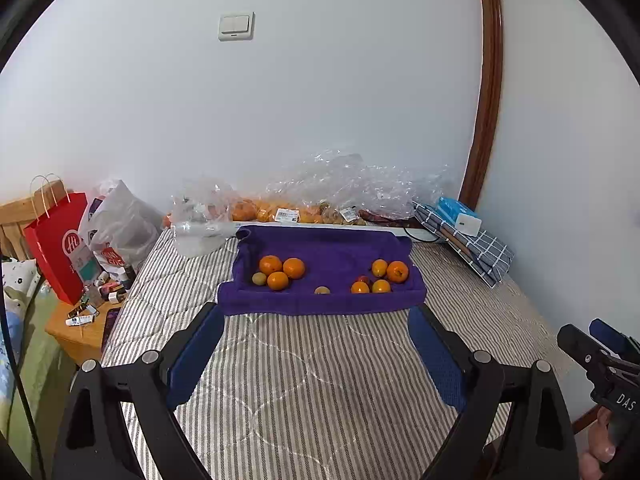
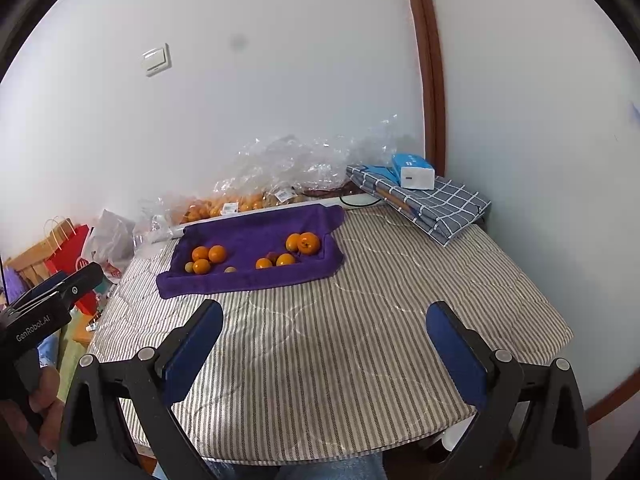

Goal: Organize fruits

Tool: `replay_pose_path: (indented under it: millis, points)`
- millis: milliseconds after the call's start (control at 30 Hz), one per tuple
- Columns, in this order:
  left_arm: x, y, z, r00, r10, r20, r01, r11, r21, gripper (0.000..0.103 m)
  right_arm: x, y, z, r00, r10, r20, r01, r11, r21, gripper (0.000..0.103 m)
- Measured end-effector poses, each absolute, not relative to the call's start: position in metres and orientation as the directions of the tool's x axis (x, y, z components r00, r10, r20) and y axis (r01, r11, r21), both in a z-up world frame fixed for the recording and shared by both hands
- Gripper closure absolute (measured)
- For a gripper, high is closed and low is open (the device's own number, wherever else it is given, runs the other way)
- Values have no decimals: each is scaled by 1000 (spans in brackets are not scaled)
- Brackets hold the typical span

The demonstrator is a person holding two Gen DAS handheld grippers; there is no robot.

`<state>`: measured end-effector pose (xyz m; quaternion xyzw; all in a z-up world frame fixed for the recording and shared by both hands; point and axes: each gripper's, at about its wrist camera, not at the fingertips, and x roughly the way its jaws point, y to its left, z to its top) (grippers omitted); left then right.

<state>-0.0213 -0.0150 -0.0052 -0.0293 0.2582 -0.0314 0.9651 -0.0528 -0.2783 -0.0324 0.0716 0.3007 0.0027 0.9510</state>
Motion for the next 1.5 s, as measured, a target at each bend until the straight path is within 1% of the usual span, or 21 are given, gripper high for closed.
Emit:
replay_pose_path:
  millis: [1500]
  points:
    - [-25, -12, -5, 866, -69, -495, 35, 996, -77, 10, -52, -269, -32, 817, 48, -574, 34, 991, 131, 3]
